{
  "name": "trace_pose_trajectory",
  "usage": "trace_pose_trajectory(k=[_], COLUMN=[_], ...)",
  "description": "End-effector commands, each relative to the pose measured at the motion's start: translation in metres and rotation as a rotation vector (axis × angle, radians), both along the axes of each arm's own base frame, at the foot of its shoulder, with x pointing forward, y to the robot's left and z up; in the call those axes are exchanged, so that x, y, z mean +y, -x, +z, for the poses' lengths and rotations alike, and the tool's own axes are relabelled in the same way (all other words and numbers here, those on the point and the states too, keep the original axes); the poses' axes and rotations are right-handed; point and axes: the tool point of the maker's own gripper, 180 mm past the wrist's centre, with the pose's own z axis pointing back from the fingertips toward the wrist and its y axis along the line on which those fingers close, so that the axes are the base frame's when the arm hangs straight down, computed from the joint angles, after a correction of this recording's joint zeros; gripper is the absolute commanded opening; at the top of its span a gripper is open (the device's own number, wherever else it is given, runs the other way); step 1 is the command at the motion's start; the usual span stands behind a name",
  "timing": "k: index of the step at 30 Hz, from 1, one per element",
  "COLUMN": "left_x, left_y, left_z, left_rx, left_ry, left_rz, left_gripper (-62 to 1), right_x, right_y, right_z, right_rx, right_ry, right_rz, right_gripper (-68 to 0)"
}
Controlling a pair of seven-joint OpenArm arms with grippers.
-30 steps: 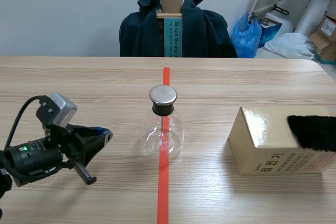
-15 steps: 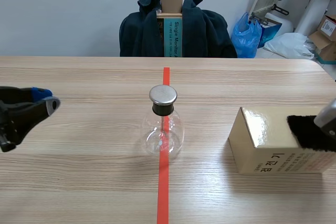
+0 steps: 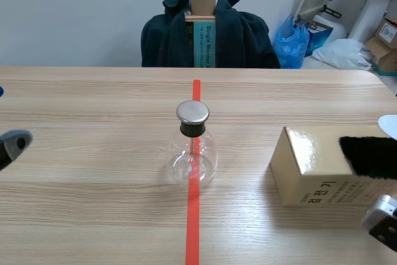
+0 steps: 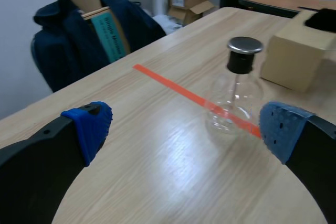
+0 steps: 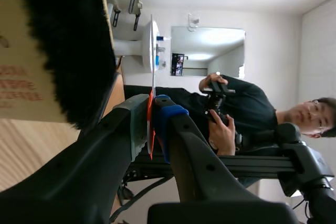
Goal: Do the electroscope experiment.
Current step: 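Rub the plate on the fur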
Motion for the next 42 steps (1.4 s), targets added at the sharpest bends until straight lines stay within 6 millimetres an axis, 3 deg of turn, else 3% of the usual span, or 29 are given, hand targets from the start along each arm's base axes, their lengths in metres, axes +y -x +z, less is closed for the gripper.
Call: trace_pose_trajectory(k=[1,7,11,26,34,42], left_x=[-0.007,-0.022,-0.025,-0.018,-0.018,-0.017], left_y=[0.005,0.036,0.046,0.037,0.037,0.037], left_z=[0.01,-0.005,-0.014,-0.012,-0.013,-0.015], left_rx=[-0.027,0.051,0.072,0.012,0.014,0.025], left_ry=[0.022,-0.015,-0.051,-0.086,-0.089,-0.101], left_rz=[-0.024,-0.087,-0.093,-0.031,-0.031,-0.029], left_gripper=[1.4,1.4,1.4,1.4,1.4,1.4], right_x=[0.002,0.01,0.016,0.011,0.009,0.01], right_y=[-0.004,0.004,0.013,0.026,0.031,0.022], right_z=[0.018,0.007,-0.001,-0.009,-0.026,-0.031], right_rx=[-0.083,-0.048,-0.018,0.019,0.079,0.096], right_ry=[0.021,0.007,-0.003,-0.011,-0.03,-0.048], right_rz=[0.008,0.036,0.054,0.017,0.009,0.013], right_gripper=[-66.6,-66.6,-66.7,-66.7,-66.7,-66.7])
